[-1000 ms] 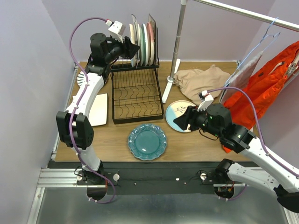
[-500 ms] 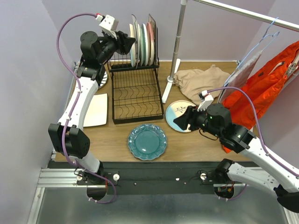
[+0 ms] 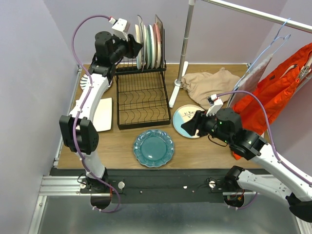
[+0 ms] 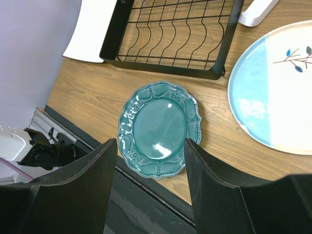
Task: Unload the plates from the dish rack
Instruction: Unload the plate from the dish rack.
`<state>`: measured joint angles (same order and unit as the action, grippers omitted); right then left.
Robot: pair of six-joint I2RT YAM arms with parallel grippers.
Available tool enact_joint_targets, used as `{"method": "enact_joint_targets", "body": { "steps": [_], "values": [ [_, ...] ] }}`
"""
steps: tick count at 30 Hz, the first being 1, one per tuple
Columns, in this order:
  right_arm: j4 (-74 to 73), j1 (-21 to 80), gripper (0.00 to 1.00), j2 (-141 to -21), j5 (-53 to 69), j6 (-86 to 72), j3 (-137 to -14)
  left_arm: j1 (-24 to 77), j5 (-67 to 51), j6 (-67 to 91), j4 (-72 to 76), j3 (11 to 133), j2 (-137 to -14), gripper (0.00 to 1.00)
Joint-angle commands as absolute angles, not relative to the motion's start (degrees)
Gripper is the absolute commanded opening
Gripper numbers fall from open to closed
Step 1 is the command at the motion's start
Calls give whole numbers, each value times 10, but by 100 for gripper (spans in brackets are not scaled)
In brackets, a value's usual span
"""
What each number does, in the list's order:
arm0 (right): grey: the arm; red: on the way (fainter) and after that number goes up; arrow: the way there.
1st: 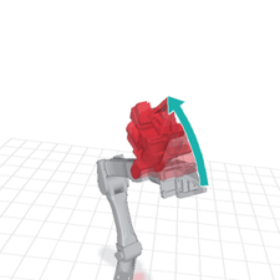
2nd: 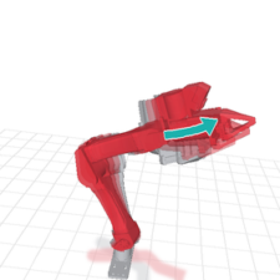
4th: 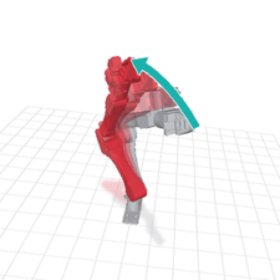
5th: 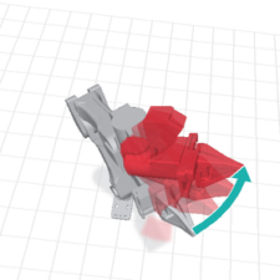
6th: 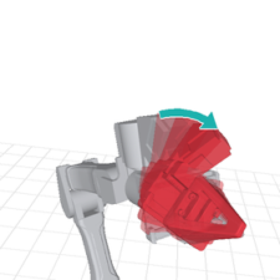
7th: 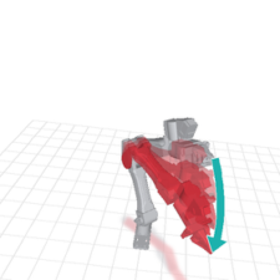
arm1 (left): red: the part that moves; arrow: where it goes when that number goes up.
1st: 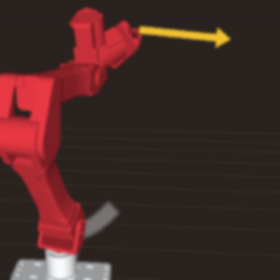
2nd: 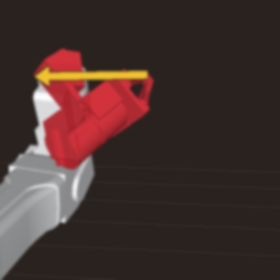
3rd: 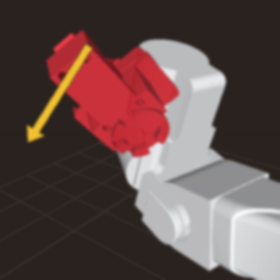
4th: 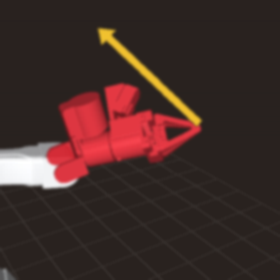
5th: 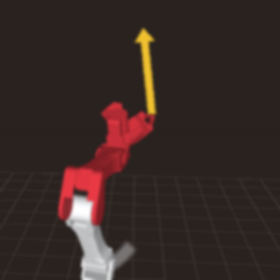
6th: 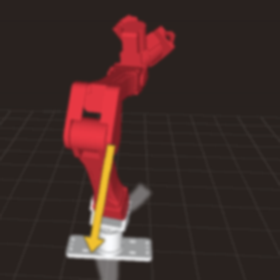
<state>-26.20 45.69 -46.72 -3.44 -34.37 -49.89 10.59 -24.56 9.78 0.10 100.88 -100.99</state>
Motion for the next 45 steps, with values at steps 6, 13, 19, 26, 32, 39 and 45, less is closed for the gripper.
{"method": "enact_joint_targets", "body": {
  "steps": [6, 13, 19, 26, 32, 39, 45],
  "values": [
    [-254, 460, 65, -466, -49, -337, -508, 122, -164, 66, -57, 1067, -1049, 43],
    [-247, 460, 65, -473, -50, -340, -504, 130, -132, 54, -79, 1091, -1067, 41],
    [-242, 460, 65, -470, -51, -344, -497, 138, -106, 51, -93, 1103, -1074, 39],
    [-242, 460, 65, -465, -49, -341, -497, 151, -34, 40, -105, 1110, -1070, 34],
    [-242, 459, 65, -449, -46, -344, -496, 170, 33, 28, -115, 1116, -1070, 34],
    [-243, 459, 65, -449, -44, -342, -500, 175, 44, 27, -131, 1137, -1078, 37],
    [-243, 459, 65, -444, -46, -344, -498, 183, 83, 26, -156, 1161, -1096, 41]
  ]
}}
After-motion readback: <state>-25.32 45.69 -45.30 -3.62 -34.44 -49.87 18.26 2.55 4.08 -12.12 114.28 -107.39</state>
